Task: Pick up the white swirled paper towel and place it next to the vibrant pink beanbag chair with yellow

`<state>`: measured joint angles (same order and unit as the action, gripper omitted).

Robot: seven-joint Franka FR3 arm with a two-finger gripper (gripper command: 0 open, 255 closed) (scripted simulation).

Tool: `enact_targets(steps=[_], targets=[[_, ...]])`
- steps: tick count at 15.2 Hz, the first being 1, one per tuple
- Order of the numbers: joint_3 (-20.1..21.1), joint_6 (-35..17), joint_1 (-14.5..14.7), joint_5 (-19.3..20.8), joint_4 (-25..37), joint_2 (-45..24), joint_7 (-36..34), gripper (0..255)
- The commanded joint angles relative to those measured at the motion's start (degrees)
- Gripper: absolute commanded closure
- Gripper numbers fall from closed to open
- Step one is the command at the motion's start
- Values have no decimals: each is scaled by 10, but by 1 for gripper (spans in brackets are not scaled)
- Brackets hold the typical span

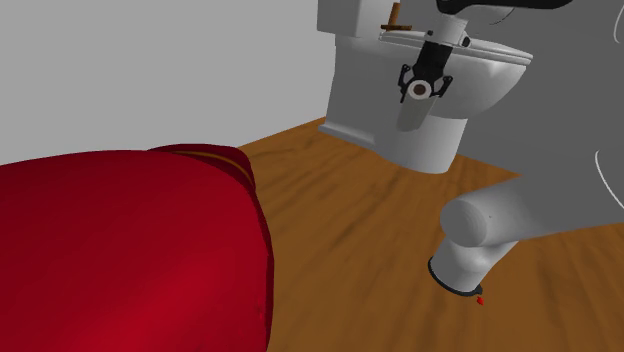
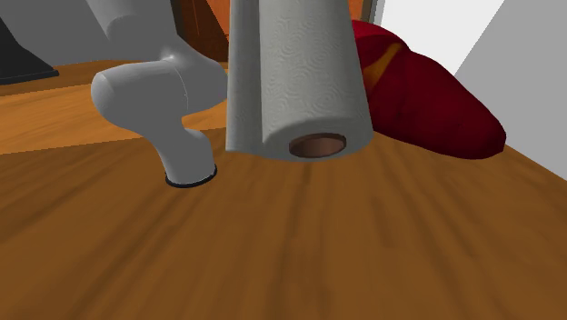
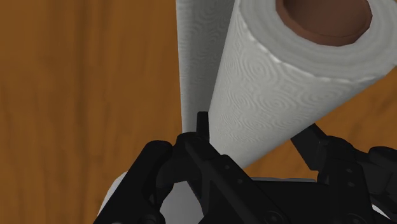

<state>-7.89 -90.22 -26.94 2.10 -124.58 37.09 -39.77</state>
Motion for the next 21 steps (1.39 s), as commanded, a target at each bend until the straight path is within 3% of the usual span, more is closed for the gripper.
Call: enact_targets(steps=[1, 21], targets=[[0, 15, 0, -1, 18, -4, 0, 255], [1, 160, 7, -9, 236, -76, 1, 255]])
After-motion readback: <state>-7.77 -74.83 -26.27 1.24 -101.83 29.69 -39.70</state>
